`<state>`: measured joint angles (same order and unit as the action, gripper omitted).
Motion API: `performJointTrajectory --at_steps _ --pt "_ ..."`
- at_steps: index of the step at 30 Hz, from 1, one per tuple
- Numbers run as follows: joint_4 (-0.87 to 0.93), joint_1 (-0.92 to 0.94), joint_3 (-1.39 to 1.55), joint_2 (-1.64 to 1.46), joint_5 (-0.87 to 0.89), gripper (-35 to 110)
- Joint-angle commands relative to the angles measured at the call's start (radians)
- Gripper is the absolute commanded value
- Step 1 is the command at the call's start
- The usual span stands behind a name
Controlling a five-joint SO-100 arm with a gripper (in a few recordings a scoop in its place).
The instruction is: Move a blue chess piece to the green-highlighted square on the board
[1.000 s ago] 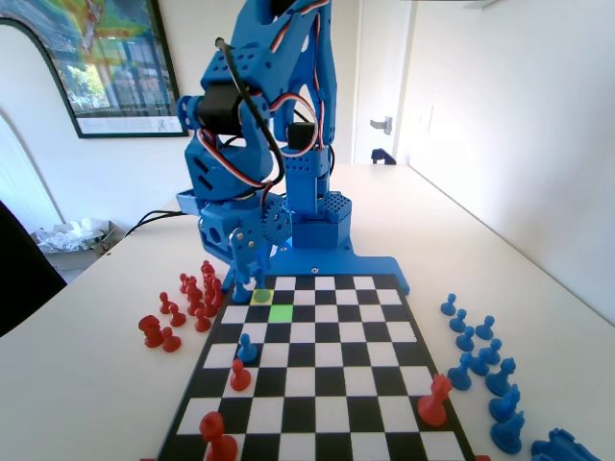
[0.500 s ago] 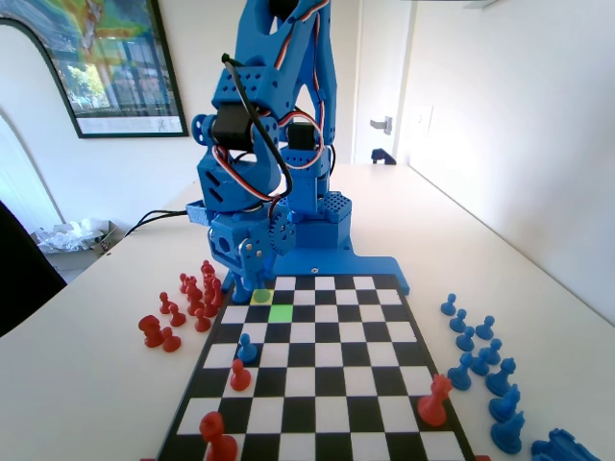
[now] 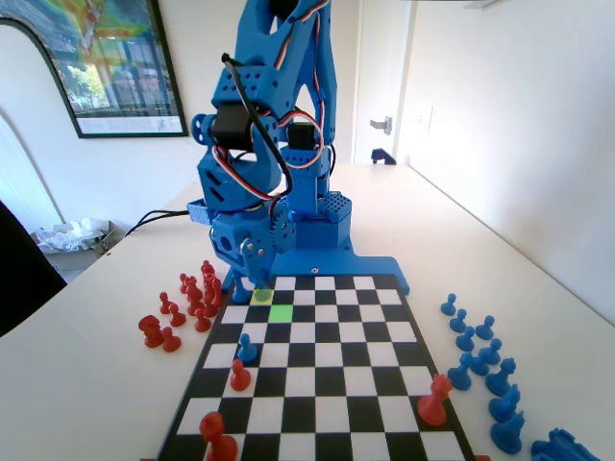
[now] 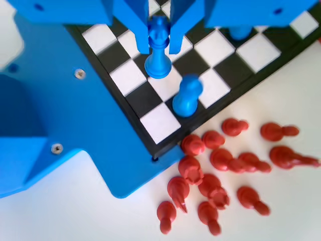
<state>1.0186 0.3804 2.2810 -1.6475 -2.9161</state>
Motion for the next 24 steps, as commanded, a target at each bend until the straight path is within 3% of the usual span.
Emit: performJointTrajectory --at_steps 1,10,24 --pt "0.107 -0.032 -0.107 -0.025 -0.130 1" --pt "0.035 -0.132 -0.120 0.014 0.064 1" --pt "-0.140 -0.130 -0.021 0.020 0.094 1"
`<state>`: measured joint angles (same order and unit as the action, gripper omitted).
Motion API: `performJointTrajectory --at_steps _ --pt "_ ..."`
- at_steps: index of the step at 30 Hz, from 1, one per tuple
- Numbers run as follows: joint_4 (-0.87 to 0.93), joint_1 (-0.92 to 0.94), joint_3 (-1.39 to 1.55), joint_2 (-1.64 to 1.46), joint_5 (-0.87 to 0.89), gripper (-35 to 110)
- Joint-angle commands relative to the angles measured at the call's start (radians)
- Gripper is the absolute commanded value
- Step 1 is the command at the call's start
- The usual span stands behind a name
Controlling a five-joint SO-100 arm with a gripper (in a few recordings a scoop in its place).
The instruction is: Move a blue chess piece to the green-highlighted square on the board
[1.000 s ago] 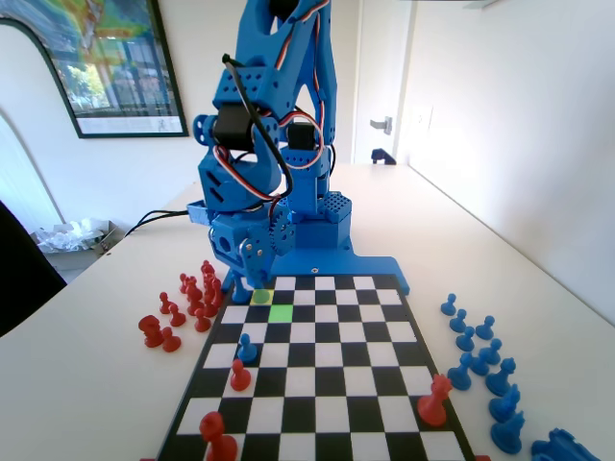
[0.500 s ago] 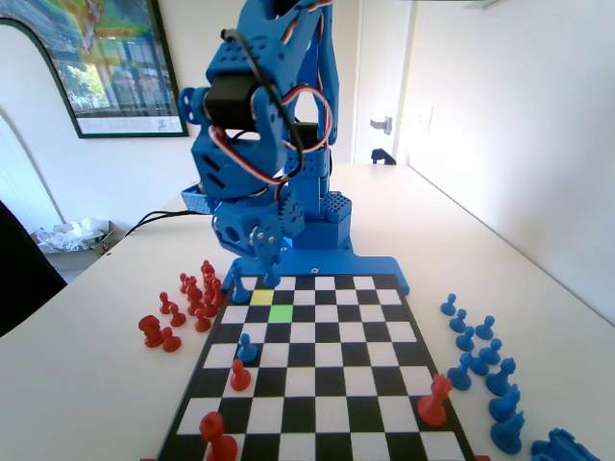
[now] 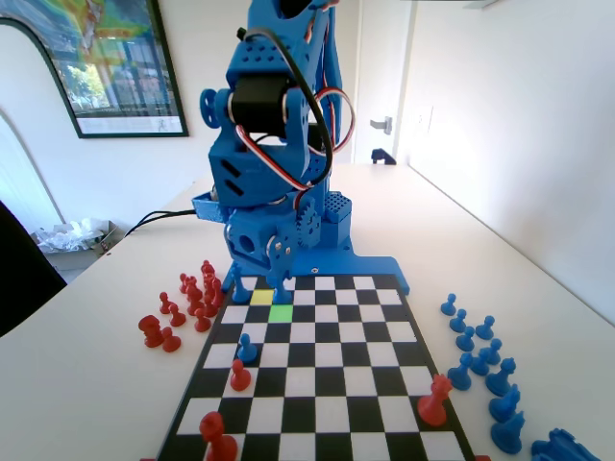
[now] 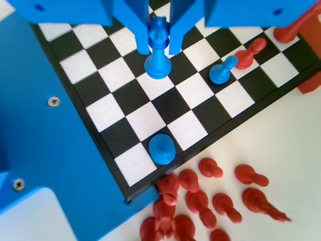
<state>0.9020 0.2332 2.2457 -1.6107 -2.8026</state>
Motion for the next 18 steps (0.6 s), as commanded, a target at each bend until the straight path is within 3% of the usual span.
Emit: performJointTrajectory --at_steps 1,18 --pt "-0.034 0.021 0.025 -0.017 -0.026 1" --pt "-0.130 0.037 0.094 -0.006 -0.057 1"
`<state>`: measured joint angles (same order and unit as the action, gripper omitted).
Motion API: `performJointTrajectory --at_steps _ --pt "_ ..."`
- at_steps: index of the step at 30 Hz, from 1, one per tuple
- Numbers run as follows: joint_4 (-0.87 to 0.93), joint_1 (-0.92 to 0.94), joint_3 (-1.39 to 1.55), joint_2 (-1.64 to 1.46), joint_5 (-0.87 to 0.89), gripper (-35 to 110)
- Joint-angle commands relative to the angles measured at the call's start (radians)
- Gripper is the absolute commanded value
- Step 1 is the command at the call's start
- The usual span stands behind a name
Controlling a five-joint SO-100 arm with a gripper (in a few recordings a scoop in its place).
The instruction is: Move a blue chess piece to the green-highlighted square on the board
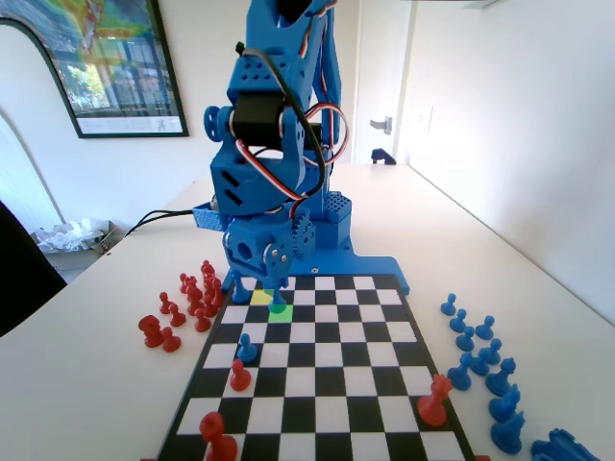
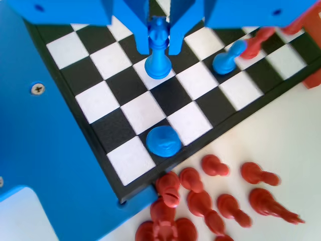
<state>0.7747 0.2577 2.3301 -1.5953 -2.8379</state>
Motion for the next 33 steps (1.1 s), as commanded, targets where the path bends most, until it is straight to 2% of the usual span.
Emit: performJointTrajectory --at_steps 1,27,33 --pt "-0.006 0.012 0.011 -0.018 -0.021 1" --pt "-0.041 0.017 0.021 -0.011 -0.032 9" --pt "0.046 0.026 -0.040 -0.014 -0.055 10"
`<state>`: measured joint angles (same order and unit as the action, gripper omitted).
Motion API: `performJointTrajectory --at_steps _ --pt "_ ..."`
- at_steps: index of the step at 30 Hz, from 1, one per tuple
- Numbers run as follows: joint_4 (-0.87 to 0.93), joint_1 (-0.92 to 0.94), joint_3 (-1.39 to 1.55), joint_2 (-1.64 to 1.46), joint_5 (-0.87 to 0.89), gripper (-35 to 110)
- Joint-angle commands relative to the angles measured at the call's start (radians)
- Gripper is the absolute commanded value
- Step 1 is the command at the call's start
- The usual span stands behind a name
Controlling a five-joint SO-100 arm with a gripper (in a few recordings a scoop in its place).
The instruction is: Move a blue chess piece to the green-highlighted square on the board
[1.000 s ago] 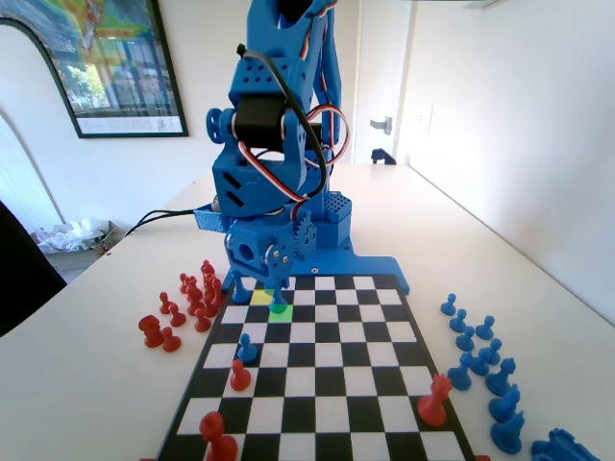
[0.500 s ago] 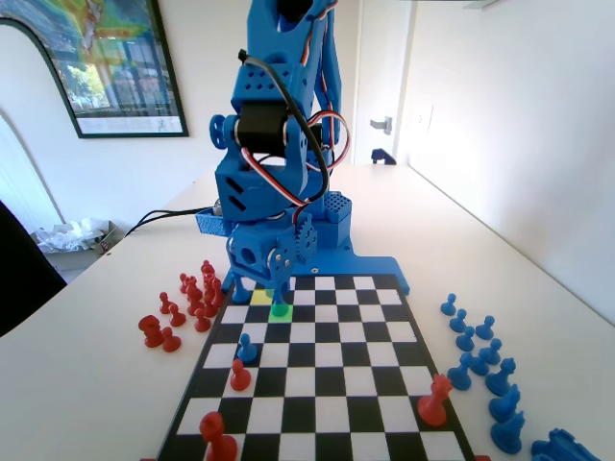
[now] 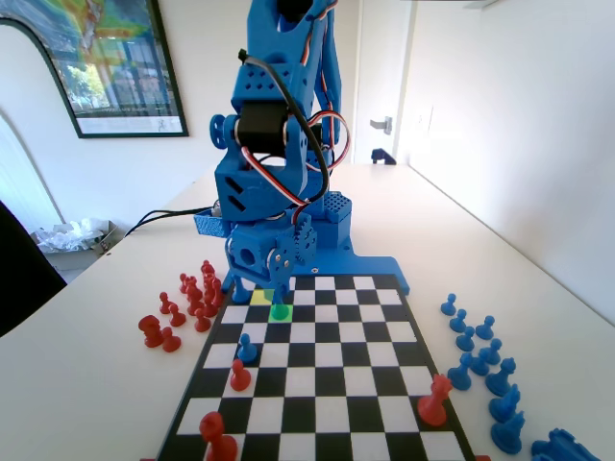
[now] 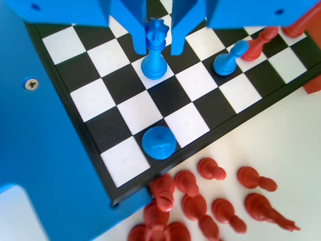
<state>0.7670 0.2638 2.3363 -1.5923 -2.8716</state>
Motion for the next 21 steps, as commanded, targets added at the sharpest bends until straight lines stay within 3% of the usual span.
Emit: performJointTrajectory --at_steps 1,10,21 --pt "0.069 0.020 -0.058 -0.017 -0.023 10" --pt "0.227 0.034 -0.209 -0.035 -0.031 10" --pt "0.673 0.032 -0.591 -0.158 0.087 3"
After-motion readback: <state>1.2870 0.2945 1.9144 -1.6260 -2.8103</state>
